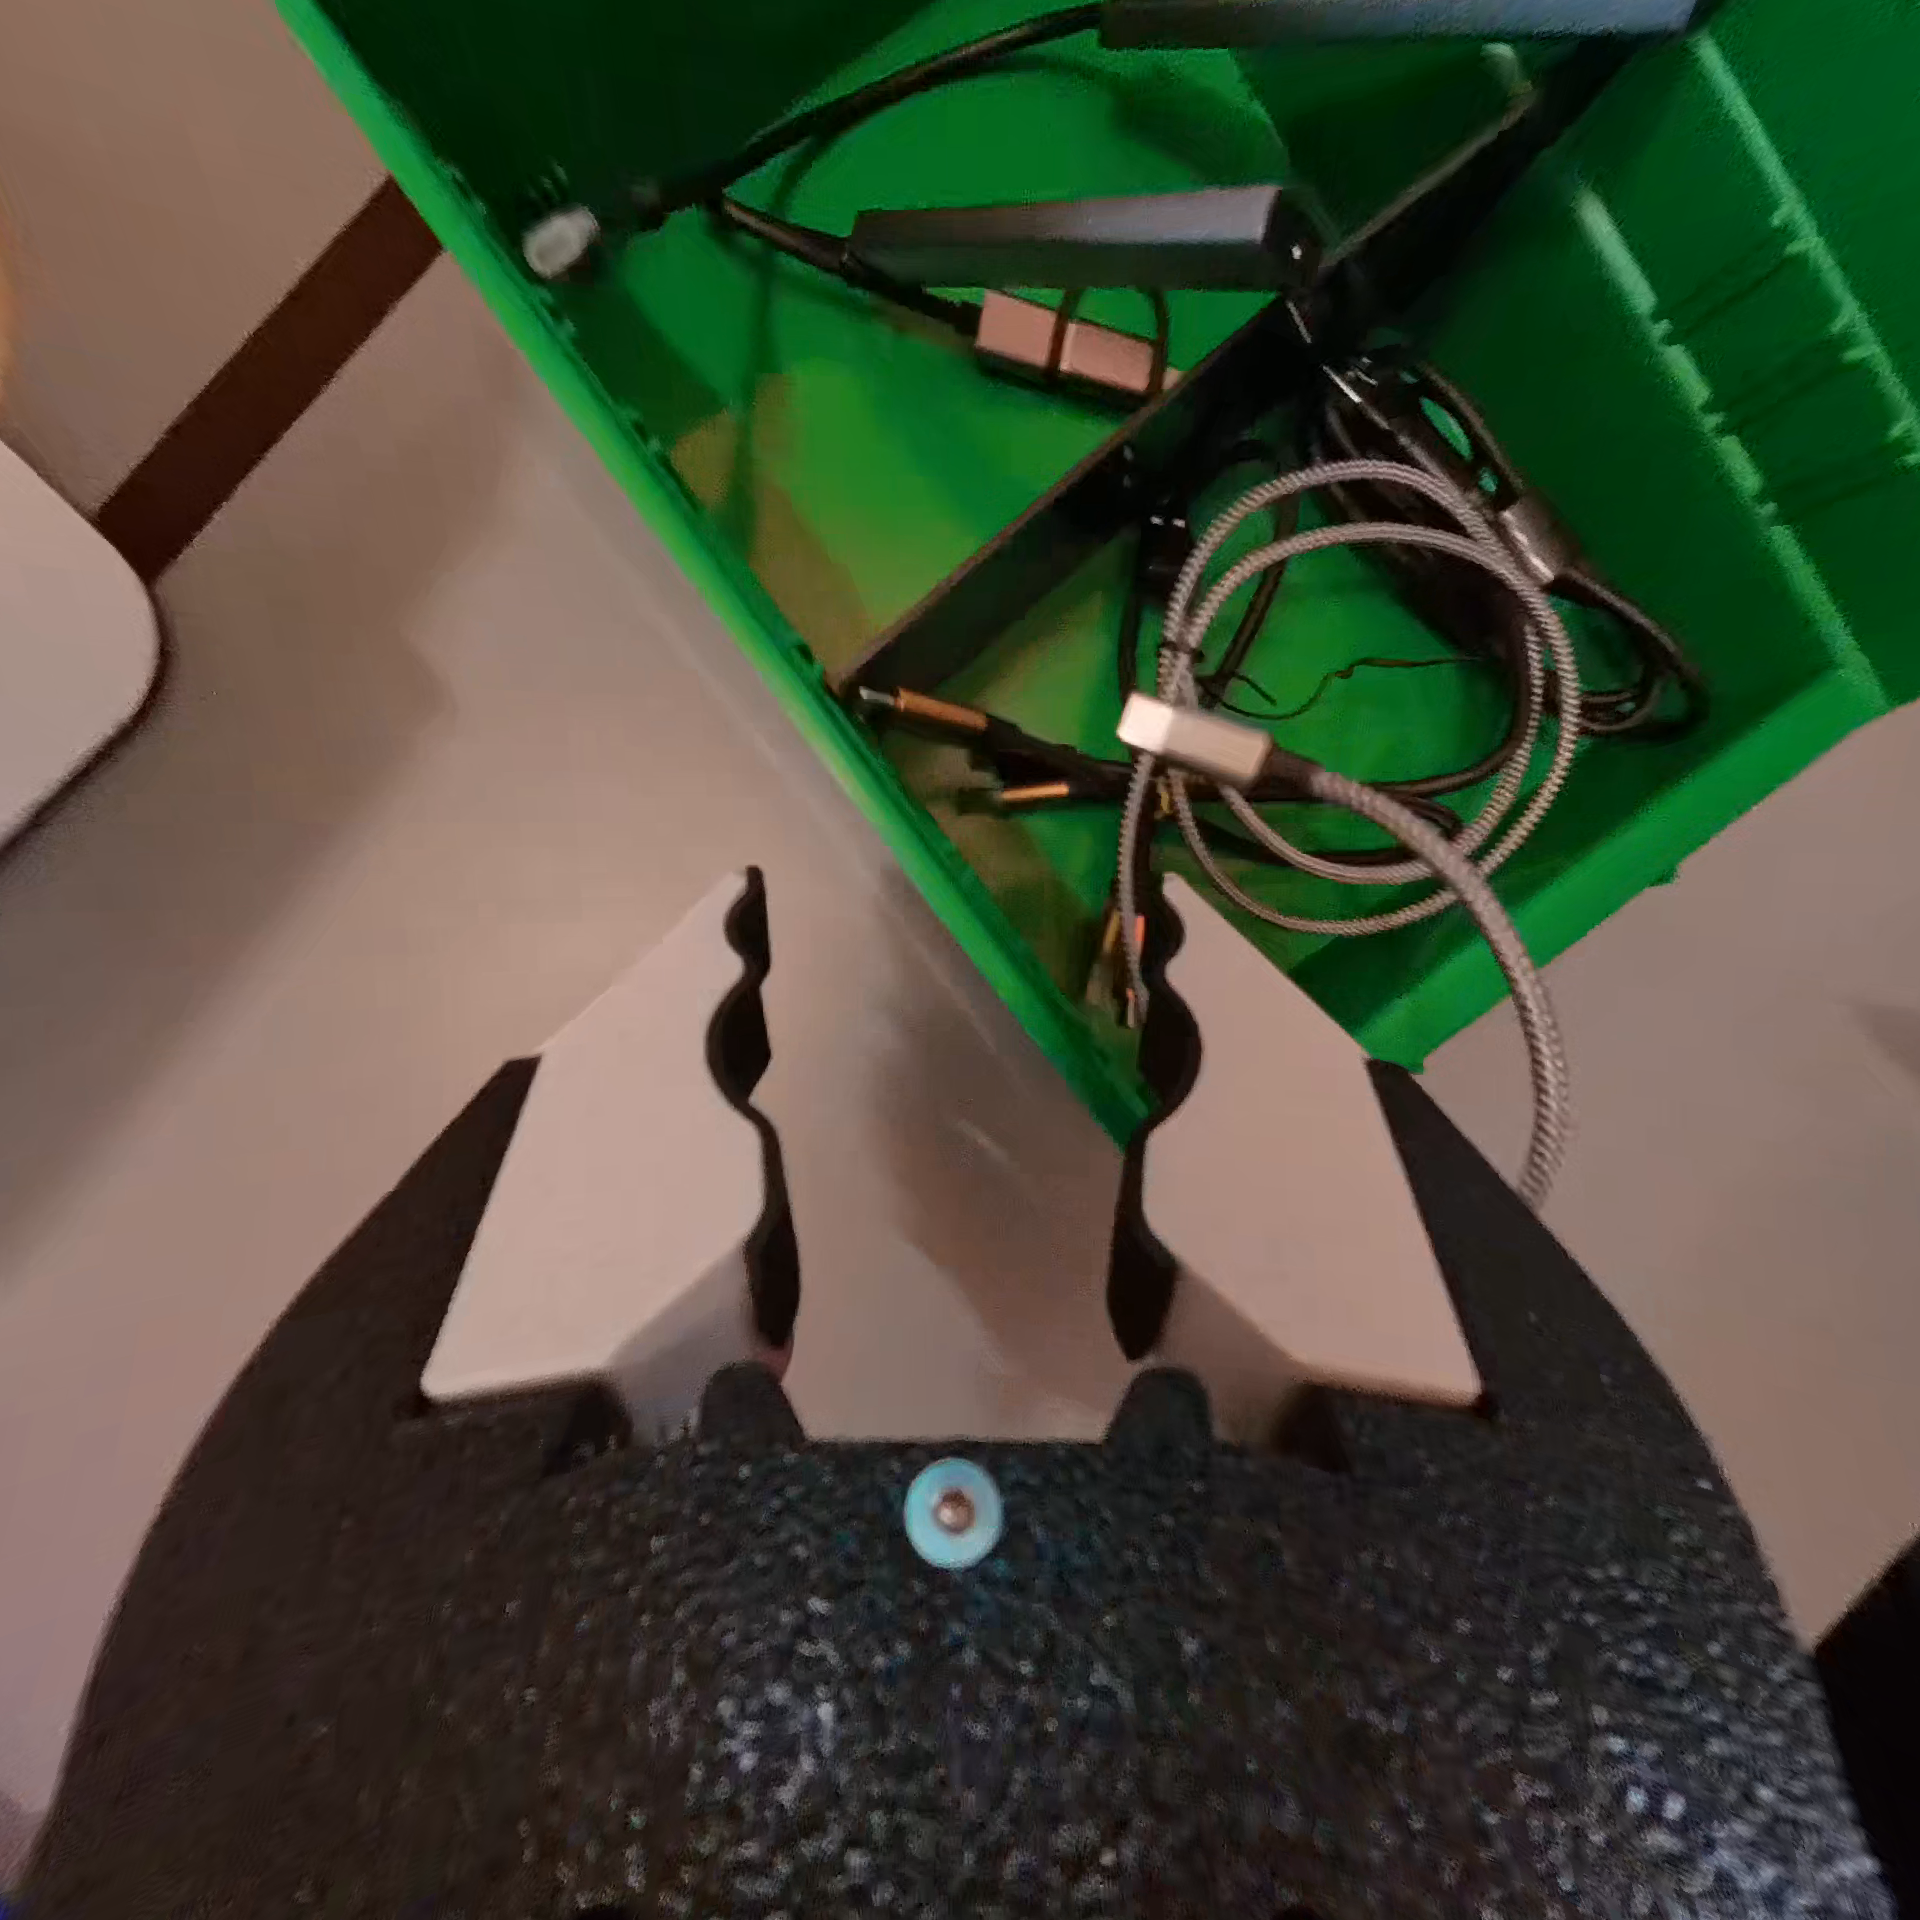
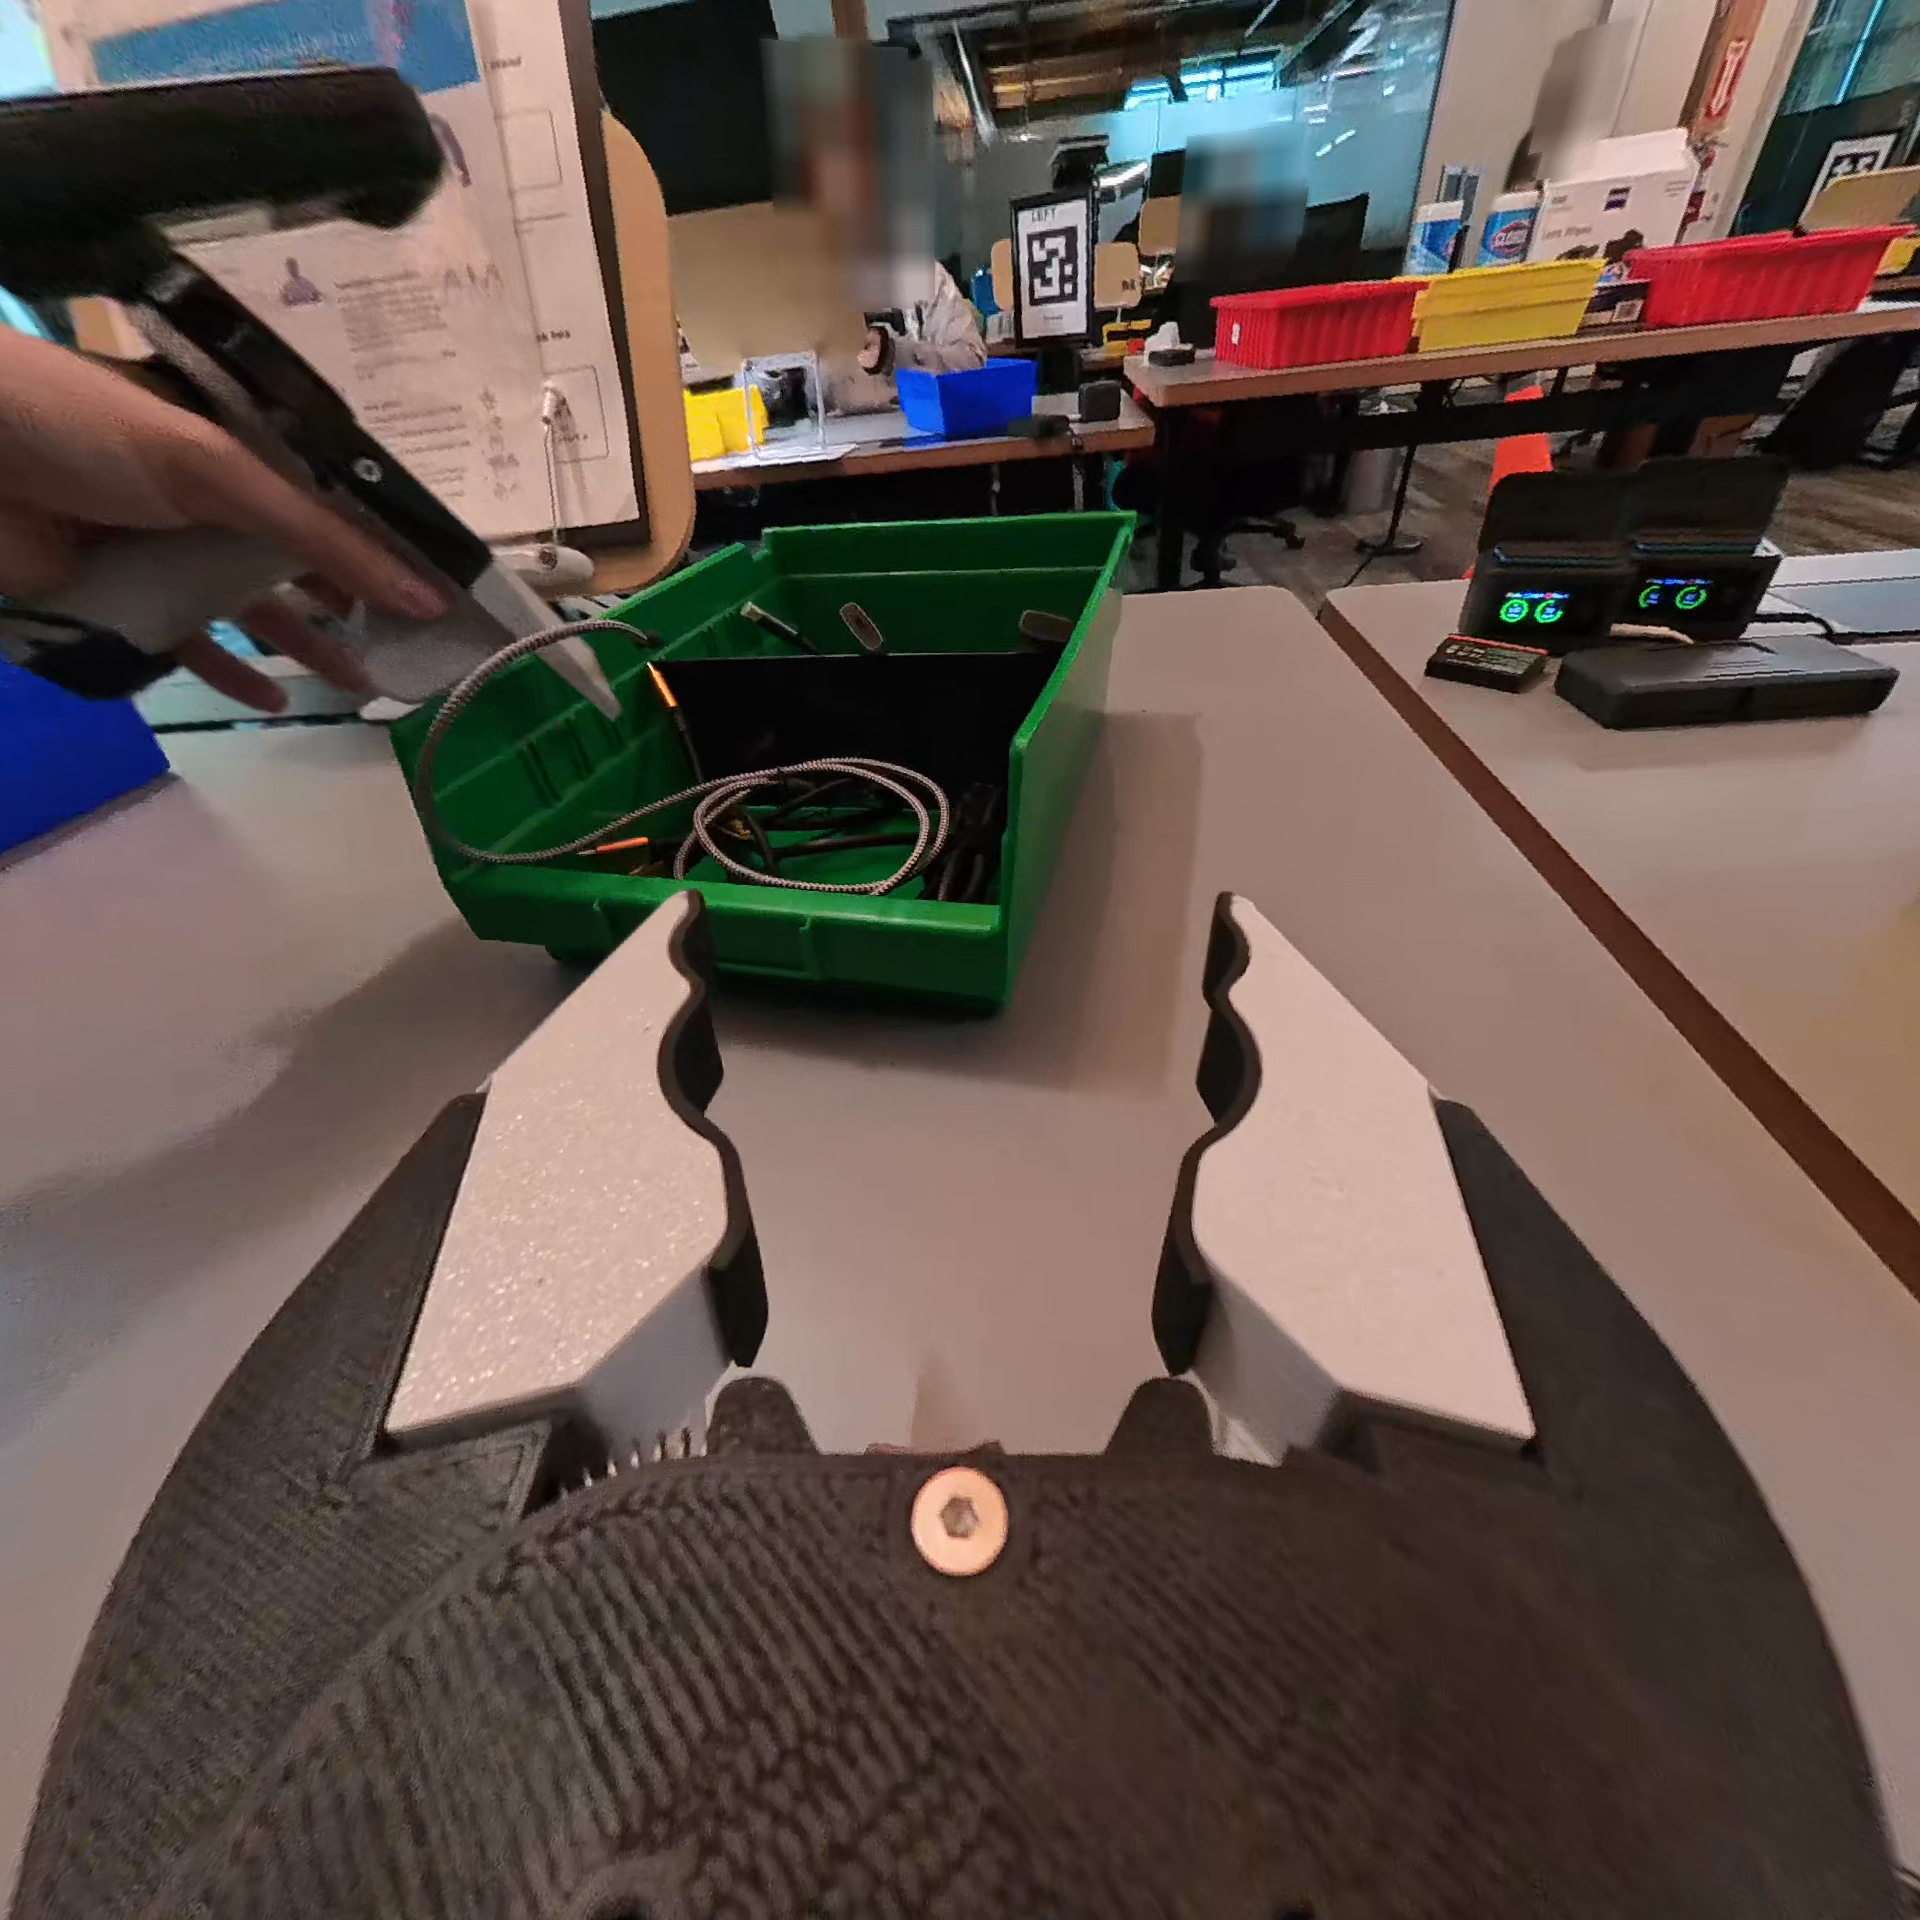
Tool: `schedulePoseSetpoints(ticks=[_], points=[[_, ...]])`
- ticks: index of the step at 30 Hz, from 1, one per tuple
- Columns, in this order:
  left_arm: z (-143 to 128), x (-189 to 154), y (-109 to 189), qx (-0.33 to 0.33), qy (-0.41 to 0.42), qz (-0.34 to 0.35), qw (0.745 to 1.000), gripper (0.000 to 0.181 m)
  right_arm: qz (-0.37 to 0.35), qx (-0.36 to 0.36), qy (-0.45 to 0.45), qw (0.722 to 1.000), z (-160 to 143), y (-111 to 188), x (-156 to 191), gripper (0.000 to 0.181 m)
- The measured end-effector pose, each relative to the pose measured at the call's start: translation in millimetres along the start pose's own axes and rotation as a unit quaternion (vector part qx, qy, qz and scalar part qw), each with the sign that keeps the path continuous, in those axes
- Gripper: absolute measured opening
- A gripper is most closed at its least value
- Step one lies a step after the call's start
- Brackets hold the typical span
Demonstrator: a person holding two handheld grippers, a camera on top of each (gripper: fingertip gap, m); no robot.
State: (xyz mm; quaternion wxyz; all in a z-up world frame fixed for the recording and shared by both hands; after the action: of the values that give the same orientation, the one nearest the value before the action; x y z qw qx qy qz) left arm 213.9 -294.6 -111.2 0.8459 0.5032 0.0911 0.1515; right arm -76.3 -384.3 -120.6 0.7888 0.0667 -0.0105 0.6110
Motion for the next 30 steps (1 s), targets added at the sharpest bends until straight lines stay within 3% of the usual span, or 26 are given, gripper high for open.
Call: schedulePoseSetpoints(ticks=[3, 5, 6, 8, 11, 14, 17, 19, 22, 24, 26, 30], points=[[11.4, 5.0, -5.0, 0.007, -0.073, 0.014, 0.997, 0.047, 0.010, 0.003, 0.001, 1.000, -5.7, -3.6, 1.8, 0.093], [15.5, 8.6, -7.5, 0.027, -0.103, 0.026, 0.994, 0.044, 0.000, 0.015, 0.020, 1.000, -8.5, -4.7, -2.1, 0.093], [18.4, 7.2, -8.9, 0.033, -0.094, 0.022, 0.995, 0.043, -0.014, 0.022, 0.025, 0.999, -8.8, -4.4, -6.1, 0.093], [24.6, -3.7, -12.9, 0.048, -0.037, -0.019, 0.998, 0.069, -0.027, 0.023, 0.026, 0.999, -7.1, -3.3, -9.6, 0.093], [18.7, -2.3, -30.1, 0.106, -0.053, 0.007, 0.993, 0.068, -0.015, 0.013, 0.031, 0.999, 5.0, -2.6, 0.5, 0.092], [0.2, -9.2, -40.7, 0.150, 0.004, -0.023, 0.988, 0.047, -0.008, 0.000, 0.086, 0.996, 23.4, -0.2, 18.9, 0.092], [-4.2, -6.3, -44.7, 0.106, 0.022, -0.012, 0.994, 0.040, -0.010, 0.002, 0.121, 0.993, 28.5, -0.2, 28.7, 0.091], [-4.8, 2.3, -46.8, 0.069, 0.004, 0.015, 0.997, 0.034, -0.021, 0.002, 0.094, 0.995, 30.5, -1.1, 31.7, 0.089], [-11.3, 19.4, -47.0, 0.011, -0.005, 0.031, 0.999, 0.016, 0.034, -0.008, 0.093, 0.995, 39.6, 2.1, 61.4, 0.092], [-28.6, 23.7, -38.4, -0.012, 0.001, -0.010, 1.000, 0.013, 0.046, 0.007, 0.140, 0.989, 34.8, 14.4, 79.2, 0.092], [-57.2, 25.7, -22.3, -0.007, -0.037, -0.009, 0.999, 0.013, 0.051, 0.009, 0.175, 0.983, 30.3, 23.5, 91.2, 0.080], [-131.0, 21.2, 18.1, -0.019, -0.067, -0.035, 0.997, 0.016, 0.104, 0.016, 0.152, 0.983, 29.8, 31.6, 123.9, 0.090]])
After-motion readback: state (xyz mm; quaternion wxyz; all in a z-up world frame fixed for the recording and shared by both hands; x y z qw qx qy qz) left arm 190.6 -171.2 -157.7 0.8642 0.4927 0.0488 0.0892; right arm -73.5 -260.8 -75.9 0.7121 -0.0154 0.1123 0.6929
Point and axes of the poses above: each gripper's, where its closed fingertips meet, y back along the fingers, z out of its top, x = y × z across the jaws, the point moved 6 cm from there along y, back along the fingers, and after that the axes turned 5 degrees about z, right-handed, at the moved point
